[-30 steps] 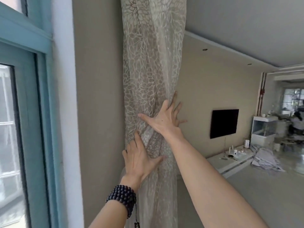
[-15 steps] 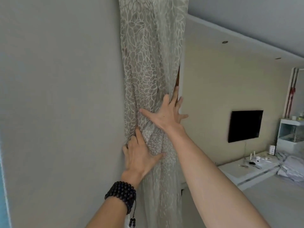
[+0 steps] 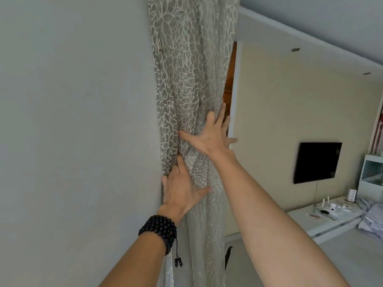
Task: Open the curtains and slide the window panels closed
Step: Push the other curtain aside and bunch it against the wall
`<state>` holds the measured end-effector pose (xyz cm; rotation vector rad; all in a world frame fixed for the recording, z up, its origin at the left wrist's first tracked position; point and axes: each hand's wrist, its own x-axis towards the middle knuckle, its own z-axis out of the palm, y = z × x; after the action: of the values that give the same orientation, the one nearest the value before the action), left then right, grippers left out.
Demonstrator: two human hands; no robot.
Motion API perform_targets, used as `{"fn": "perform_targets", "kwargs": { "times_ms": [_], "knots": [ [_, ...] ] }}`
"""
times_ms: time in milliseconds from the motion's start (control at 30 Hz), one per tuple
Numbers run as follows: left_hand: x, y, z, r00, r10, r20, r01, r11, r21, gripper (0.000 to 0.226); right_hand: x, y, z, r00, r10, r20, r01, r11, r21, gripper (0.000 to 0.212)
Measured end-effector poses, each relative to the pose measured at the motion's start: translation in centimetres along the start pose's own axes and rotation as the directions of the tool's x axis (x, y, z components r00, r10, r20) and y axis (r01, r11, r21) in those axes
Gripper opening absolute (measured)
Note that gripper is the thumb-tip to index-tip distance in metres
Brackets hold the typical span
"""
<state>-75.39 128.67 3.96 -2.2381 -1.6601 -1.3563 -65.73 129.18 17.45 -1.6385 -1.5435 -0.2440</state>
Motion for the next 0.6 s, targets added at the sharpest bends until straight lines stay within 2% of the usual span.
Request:
{"fn": "perform_targets", "kwargs": {
  "times_ms": [100,233,367,433,500,600],
  "knots": [
    [-0.6,0.0,-0.6,1.0,-0.005,0.009,0.005,1.0,0.015,0.141,-1.0,0.1,-0.2,0.999,-0.025,0.02,0.023,0.996,0.091,0.116],
    [-1.9,-0.3,-1.7,1.0,0.002,0.004,-0.002,1.0,0.017,0.131,-3.3,-1.4,-0.7,0.99,-0.025,0.138,-0.019,0.951,0.308,0.126],
    [-3.5,-0.9,-3.1,0.998,0.035,-0.049,-0.036,0.999,-0.017,0.11,-4.8,-3.4,-0.7,0.985,-0.082,0.151,0.022,0.932,0.361,0.116],
    [-4.4,-1.5,-4.2,0.995,0.051,-0.084,-0.055,0.998,-0.042,0.102,-5.8,-3.7,-0.4,0.985,-0.123,0.12,0.074,0.934,0.349,0.101],
    [-5.5,-1.8,-4.9,0.985,0.084,-0.149,-0.087,0.996,-0.012,0.099,-6.5,-3.5,0.0,0.984,-0.157,0.084,0.121,0.935,0.334,0.084],
    [-6.9,-2.1,-5.5,0.963,0.12,-0.241,-0.117,0.993,0.025,0.105,-7.4,-3.6,0.1,0.984,-0.173,0.042,0.148,0.925,0.351,0.081]
  ]
}}
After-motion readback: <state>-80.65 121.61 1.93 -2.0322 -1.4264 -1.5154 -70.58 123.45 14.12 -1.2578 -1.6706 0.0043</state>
